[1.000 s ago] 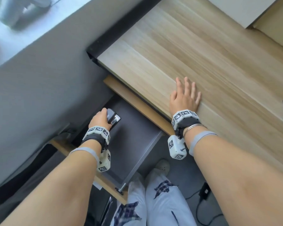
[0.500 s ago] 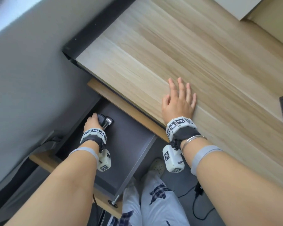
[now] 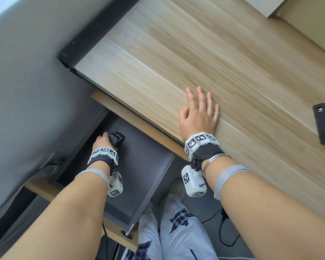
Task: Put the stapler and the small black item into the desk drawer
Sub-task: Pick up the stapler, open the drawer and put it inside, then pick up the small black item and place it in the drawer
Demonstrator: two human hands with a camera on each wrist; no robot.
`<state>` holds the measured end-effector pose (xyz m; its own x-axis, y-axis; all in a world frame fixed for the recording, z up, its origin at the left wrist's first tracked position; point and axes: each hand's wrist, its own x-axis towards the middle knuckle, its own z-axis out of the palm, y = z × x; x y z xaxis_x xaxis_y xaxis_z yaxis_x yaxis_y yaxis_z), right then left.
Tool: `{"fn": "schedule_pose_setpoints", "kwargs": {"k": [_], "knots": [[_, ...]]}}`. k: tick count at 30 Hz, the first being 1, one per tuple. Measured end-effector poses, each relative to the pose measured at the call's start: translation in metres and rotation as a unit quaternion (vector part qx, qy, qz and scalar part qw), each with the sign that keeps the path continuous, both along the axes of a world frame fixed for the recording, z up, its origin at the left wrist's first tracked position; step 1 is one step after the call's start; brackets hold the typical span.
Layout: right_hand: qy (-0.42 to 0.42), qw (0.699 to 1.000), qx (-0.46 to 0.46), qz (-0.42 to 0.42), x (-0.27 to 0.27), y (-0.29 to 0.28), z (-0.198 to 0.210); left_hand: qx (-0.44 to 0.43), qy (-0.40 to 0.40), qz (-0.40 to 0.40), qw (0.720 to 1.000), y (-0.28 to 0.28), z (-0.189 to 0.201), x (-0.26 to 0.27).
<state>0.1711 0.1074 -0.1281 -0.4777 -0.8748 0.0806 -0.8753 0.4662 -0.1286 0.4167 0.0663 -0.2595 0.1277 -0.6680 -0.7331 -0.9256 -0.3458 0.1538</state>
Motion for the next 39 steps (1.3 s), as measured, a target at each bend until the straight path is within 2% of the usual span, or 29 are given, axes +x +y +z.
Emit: {"fn": "schedule_pose_setpoints", "kwargs": {"k": [4,8,13,17,23,26,31,39], "knots": [[-0.009,1.000,-0.004,0.002,0.000,0.000,0.001,-0.013,-0.005,-0.006,1.000,0.000,0.023,-0.002],[-0.028,1.000,0.004,0.004,0.000,0.000,0.005,-0.025,-0.009,-0.050,0.998,-0.007,0.069,-0.011],[-0.083,0.993,0.081,0.022,-0.006,0.000,0.020,-0.027,-0.006,-0.120,0.992,-0.016,0.135,-0.030],[-0.141,0.981,0.127,0.037,-0.017,0.000,0.041,0.001,-0.004,-0.175,0.985,-0.021,0.185,-0.057],[-0.157,0.974,0.161,0.035,-0.055,0.013,0.075,-0.027,0.040,-0.231,0.972,-0.032,0.241,-0.125],[-0.148,0.973,0.179,0.002,-0.094,0.019,0.092,-0.049,0.059,-0.239,0.968,-0.035,0.252,-0.169],[-0.115,0.974,0.183,-0.066,-0.176,0.036,0.109,-0.068,0.096,-0.239,0.964,-0.030,0.239,-0.245],[-0.081,0.963,0.163,-0.198,-0.291,0.074,0.104,-0.051,0.099,-0.295,0.949,-0.022,0.220,-0.345]]}}
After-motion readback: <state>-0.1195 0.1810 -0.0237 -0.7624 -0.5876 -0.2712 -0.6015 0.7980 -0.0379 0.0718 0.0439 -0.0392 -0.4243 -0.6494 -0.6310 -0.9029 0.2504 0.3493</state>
